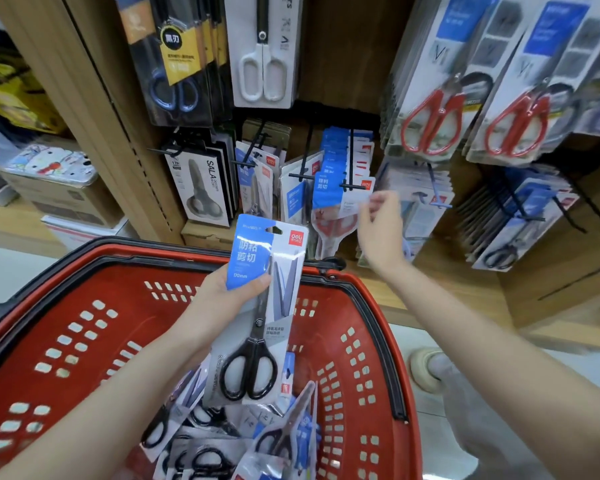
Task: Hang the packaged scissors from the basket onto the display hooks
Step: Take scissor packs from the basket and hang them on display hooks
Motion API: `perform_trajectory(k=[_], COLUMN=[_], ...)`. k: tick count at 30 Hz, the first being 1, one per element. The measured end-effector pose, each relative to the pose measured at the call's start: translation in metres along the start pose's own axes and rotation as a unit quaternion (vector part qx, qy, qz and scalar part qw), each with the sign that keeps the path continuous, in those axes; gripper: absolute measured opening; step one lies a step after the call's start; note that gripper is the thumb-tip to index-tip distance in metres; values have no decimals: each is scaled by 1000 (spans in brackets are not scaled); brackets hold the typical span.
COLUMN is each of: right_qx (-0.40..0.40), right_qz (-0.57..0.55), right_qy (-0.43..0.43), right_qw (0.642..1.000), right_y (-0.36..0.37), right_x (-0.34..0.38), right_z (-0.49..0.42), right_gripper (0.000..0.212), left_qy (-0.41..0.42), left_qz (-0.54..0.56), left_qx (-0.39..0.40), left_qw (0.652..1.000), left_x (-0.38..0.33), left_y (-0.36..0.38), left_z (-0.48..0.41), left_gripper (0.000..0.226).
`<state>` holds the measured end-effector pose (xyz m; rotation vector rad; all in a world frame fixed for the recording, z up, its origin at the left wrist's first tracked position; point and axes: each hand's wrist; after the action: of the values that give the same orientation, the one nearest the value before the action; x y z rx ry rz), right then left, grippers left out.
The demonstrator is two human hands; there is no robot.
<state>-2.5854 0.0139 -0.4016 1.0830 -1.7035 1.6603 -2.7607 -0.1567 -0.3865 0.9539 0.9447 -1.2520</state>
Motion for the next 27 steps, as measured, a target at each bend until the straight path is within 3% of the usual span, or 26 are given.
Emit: perform_trajectory(k=[2, 4, 6, 9, 12, 17, 19, 22, 25, 27], right_qx=[108, 234, 292, 272, 228, 86, 24, -65, -139, -159], right_qz=[-78, -181, -238, -260, -266, -283, -306, -317, -295, -258], right_qy=[23, 64, 65, 52, 38, 35, 34, 26, 31, 51], right_qw=[991, 953, 924, 925, 936, 955, 951, 946, 945, 952], right_y=[2, 1, -4, -20, -47, -109, -139, -188, -232, -253], right_x=[10, 21, 27, 32, 31, 19, 12, -5, -36, -64], right_z=[38, 68, 87, 101, 110, 113, 109, 101, 92, 86], right_gripper=[16, 24, 22, 14, 16, 22, 24, 22, 23, 26], left_qy=[1, 11, 27, 51, 103, 226, 287, 389, 420, 417], left_qz=[-9, -17, -34, -62, -109, -237, -299, -448, -557, -599], left_qx=[9, 21, 30, 43, 0, -37, 2, 54, 80, 101], left_qw=[1000, 1000, 999, 996, 989, 944, 910, 803, 712, 676], left_x=[-1, -2, -1, 1, -2, -42, -62, -82, -92, -96], left_y=[4, 11, 20, 34, 50, 105, 132, 175, 216, 240], left_z=[2, 2, 3, 6, 5, 1, -6, -32, -65, -88], left_gripper=[20, 23, 23, 21, 20, 38, 39, 27, 34, 36])
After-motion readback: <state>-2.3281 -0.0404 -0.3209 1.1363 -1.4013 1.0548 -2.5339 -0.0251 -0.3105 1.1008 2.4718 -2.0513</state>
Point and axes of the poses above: each hand's wrist, its own z-axis away from the middle knuckle, its own y-axis out of the palm, x = y × z, and after that the axes turned 10 degrees about x, right-handed
